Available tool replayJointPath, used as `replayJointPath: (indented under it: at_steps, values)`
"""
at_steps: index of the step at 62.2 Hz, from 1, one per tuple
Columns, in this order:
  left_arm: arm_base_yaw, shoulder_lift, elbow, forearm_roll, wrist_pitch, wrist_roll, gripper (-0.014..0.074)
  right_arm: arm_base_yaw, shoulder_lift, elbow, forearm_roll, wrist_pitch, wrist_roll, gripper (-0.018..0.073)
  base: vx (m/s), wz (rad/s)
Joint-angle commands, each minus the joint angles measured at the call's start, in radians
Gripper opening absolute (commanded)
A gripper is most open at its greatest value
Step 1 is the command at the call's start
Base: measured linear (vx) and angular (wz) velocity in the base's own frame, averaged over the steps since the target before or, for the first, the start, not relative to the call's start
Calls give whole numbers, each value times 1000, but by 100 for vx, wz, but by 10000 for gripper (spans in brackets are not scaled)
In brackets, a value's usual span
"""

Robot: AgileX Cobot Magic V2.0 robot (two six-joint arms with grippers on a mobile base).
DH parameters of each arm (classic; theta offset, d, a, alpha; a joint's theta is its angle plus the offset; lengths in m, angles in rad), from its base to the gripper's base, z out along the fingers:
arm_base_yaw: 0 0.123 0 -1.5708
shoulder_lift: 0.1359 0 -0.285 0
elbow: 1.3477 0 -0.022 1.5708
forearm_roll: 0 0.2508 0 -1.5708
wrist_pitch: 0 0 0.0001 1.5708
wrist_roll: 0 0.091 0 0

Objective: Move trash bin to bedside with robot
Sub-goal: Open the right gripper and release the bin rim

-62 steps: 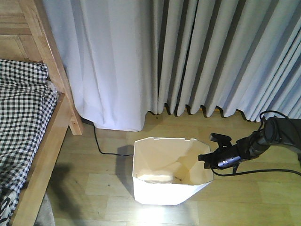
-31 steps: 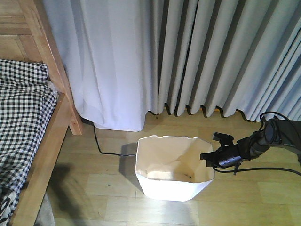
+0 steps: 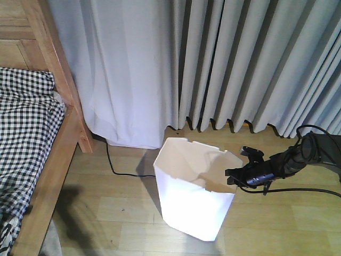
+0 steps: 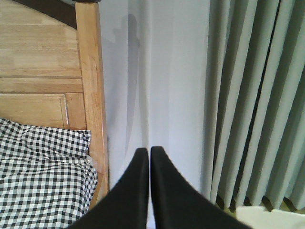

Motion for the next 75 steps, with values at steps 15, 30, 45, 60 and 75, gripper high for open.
replayJointPath:
  at_steps: [15, 30, 45, 60, 75]
  values:
    - [-5, -10, 28, -3, -78, -9, -6, -2, -78, -13, -63, 34, 56, 405, 0, 0]
    - [-5, -10, 28, -3, -78, -9, -6, -2, -96, -13, -111, -20, 79, 405, 0, 0]
    - [-5, -10, 28, -3, -78, -9, -6, -2, -118, -13, -110, -71, 83, 405, 0, 0]
    - [-5, -10, 28, -3, -78, -9, -6, -3, -144, 3, -111, -85, 81, 405, 0, 0]
    - [-5, -10, 28, -3, -78, -9, -6, -3, -239, 164, -111, -206, 56, 405, 0, 0]
